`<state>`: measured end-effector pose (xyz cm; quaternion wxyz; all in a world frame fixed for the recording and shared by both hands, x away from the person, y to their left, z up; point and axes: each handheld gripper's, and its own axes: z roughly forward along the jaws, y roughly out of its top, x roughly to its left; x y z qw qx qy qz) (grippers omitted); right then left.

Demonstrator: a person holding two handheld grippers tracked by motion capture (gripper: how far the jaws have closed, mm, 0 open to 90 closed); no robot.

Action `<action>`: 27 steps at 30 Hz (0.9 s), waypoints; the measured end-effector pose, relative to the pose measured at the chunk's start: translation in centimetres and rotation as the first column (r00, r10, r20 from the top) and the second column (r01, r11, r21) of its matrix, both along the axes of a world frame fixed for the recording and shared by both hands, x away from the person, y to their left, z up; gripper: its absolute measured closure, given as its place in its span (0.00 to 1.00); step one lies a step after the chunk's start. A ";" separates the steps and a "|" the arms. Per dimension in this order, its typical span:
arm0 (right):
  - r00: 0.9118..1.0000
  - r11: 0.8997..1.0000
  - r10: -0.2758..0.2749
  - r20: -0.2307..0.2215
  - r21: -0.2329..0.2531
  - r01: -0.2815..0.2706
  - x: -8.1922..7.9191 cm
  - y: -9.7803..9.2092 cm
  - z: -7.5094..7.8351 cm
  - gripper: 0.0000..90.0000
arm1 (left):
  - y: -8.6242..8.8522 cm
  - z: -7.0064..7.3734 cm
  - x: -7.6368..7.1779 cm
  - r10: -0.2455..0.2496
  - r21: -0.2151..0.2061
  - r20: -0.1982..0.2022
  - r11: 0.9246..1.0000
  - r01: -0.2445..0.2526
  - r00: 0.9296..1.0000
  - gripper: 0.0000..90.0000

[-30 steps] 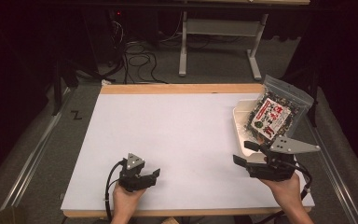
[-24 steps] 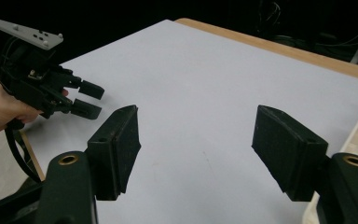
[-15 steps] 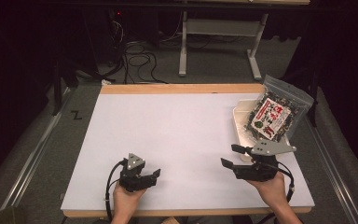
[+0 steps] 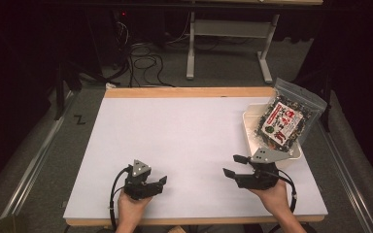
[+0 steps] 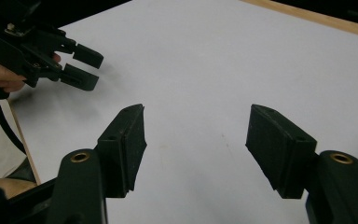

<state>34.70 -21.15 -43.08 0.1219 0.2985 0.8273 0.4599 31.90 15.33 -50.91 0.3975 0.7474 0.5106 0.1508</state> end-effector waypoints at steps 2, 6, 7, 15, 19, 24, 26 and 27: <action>1.000 1.000 -0.001 -0.013 -0.009 0.001 0.4 0.3 -0.5 0.42 | -0.1 0.0 0.1 -0.001 0.002 0.000 1.000 0.001 1.000 0.36; 1.000 1.000 -0.002 -0.026 -0.007 0.002 0.8 0.6 -0.9 0.42 | -0.2 0.0 0.0 -0.009 0.008 0.001 1.000 0.009 1.000 0.36; 1.000 1.000 -0.001 -0.026 -0.010 0.001 1.0 0.7 -1.1 0.42 | -0.2 0.0 0.0 -0.009 0.008 0.002 1.000 0.009 1.000 0.36; 0.997 0.999 -0.046 -0.068 -0.013 0.045 2.0 0.8 -2.4 0.42 | -0.3 0.0 0.0 -0.011 0.011 0.002 1.000 0.011 1.000 0.36; 0.994 0.998 -0.064 -0.094 -0.005 0.064 2.4 0.3 -2.9 0.42 | -0.2 0.0 0.0 -0.009 0.011 0.000 1.000 0.009 1.000 0.36; 0.990 0.996 -0.084 -0.109 -0.009 0.084 2.8 -0.2 -3.5 0.42 | -0.3 0.0 0.0 -0.012 0.016 0.001 1.000 0.012 1.000 0.36; 0.990 0.996 -0.088 -0.111 -0.009 0.087 2.8 -0.3 -3.5 0.42 | -0.3 0.0 0.0 -0.011 0.017 0.001 1.000 0.011 1.000 0.36; 0.989 0.996 -0.094 -0.117 -0.010 0.093 2.8 -0.4 -3.7 0.42 | -0.2 0.0 0.0 -0.010 0.014 0.001 1.000 0.010 1.000 0.36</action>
